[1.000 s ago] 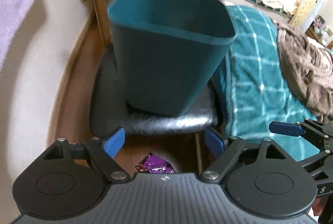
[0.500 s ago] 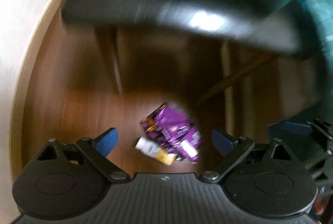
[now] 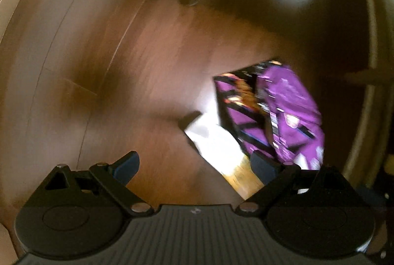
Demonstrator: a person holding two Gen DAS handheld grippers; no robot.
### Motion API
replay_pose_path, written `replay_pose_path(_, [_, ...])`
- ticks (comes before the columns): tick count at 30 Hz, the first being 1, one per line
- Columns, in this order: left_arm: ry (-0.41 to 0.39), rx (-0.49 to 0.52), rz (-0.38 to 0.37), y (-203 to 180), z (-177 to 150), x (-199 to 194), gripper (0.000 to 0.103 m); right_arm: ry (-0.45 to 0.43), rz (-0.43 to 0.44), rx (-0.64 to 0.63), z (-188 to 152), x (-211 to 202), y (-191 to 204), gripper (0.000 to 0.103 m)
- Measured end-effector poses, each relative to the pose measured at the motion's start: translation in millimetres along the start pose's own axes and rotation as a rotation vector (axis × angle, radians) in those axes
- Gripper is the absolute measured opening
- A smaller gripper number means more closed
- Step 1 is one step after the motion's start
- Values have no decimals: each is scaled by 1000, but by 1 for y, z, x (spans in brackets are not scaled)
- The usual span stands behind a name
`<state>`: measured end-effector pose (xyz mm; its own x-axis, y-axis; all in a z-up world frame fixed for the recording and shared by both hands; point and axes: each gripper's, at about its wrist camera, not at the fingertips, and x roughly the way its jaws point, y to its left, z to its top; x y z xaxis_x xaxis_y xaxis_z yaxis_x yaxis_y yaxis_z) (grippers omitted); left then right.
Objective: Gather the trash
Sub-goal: 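Grasp purple snack bag with right tool while left tool grasps white yogurt bottle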
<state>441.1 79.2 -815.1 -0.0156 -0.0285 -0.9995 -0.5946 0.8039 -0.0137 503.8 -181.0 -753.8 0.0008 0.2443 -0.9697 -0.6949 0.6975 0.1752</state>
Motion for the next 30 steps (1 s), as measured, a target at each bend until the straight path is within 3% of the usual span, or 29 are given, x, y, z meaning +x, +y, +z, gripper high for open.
replay_pose_path(6, [52, -142, -1, 10, 6, 53, 97, 1, -30, -101, 2, 46, 1, 97])
replay_pose_path(12, [78, -229, -52, 10, 0, 74, 98, 16, -56, -137, 5, 82, 1, 97])
replay_pose_path(18, [127, -257, -52, 3, -3, 94, 97, 33, -83, -148, 5, 103, 0, 98])
replay_pose_path(24, [130, -216, -48, -5, -13, 103, 96, 36, -102, -149, 5, 114, 1, 97])
replay_pose_path(27, [134, -206, -59, -5, -19, 104, 83, 44, -108, -103, 2, 119, 3, 91])
replay_pose_path(30, [151, -205, -74, -4, -23, 104, 60, 49, -128, -62, 1, 118, 3, 82])
